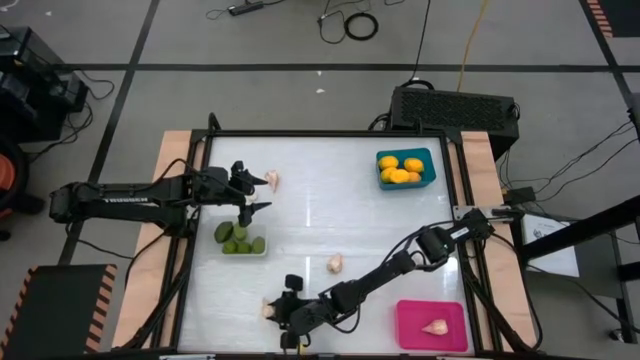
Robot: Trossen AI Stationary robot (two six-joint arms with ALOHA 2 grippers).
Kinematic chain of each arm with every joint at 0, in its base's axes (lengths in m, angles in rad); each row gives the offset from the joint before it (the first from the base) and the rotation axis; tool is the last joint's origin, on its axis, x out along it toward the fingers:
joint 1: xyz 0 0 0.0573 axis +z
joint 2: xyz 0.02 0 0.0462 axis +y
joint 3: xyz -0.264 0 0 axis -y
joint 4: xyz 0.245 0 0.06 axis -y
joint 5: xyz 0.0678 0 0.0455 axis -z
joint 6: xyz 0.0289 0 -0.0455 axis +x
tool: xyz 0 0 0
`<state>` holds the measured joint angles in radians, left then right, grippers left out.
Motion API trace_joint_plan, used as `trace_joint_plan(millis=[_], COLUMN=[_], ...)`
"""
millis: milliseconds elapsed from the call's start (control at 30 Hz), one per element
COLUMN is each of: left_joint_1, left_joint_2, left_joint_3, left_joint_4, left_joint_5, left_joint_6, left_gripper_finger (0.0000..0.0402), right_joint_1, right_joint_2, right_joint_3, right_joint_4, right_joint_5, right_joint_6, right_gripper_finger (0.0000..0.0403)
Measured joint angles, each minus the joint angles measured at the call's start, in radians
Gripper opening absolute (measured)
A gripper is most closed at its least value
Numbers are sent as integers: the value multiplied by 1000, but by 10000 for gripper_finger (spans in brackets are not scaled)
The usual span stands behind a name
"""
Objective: Sort produce into baskets
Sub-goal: Put the white garlic into the pink bin
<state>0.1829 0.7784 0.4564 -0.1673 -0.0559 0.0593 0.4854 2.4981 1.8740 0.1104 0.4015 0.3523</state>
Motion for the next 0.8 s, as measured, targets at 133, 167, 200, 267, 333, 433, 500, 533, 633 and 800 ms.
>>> trace_joint_plan(millis=[133, 167, 200, 267, 333, 433, 500, 533, 633, 800], left_joint_1=[0, 0, 0, 0, 0, 0, 0, 0, 0, 0], left_joint_2=[0, 0, 0, 0, 0, 0, 0, 0, 0, 0], left_joint_3=[0, 0, 0, 0, 0, 0, 0, 0, 0, 0], left_joint_4=[1, 2, 4, 6, 21, 32, 32, 32, 33, 50], left_joint_5=[0, 0, 0, 0, 0, 0, 0, 0, 0, 1], left_joint_6=[0, 0, 0, 0, 0, 0, 0, 1, 1, 1], left_gripper_finger=[312, 312, 312, 312, 312, 312, 312, 312, 312, 312], right_joint_1=[0, 1, 1, 2, 3, 3, 3, 3, 3, 3], right_joint_2=[-33, -38, -40, -39, -39, -39, -38, -37, -37, -37], right_joint_3=[0, 0, 1, 0, 0, 1, 0, 0, 0, 0], right_joint_4=[-70, -90, -104, -119, -122, -129, -141, -141, -137, -147], right_joint_5=[9, 20, 23, 23, 22, 23, 22, 22, 22, 22], right_joint_6=[65, 88, 105, 116, 116, 131, 138, 138, 138, 160], right_gripper_finger=[132, 132, 132, 132, 132, 132, 132, 132, 132, 132])
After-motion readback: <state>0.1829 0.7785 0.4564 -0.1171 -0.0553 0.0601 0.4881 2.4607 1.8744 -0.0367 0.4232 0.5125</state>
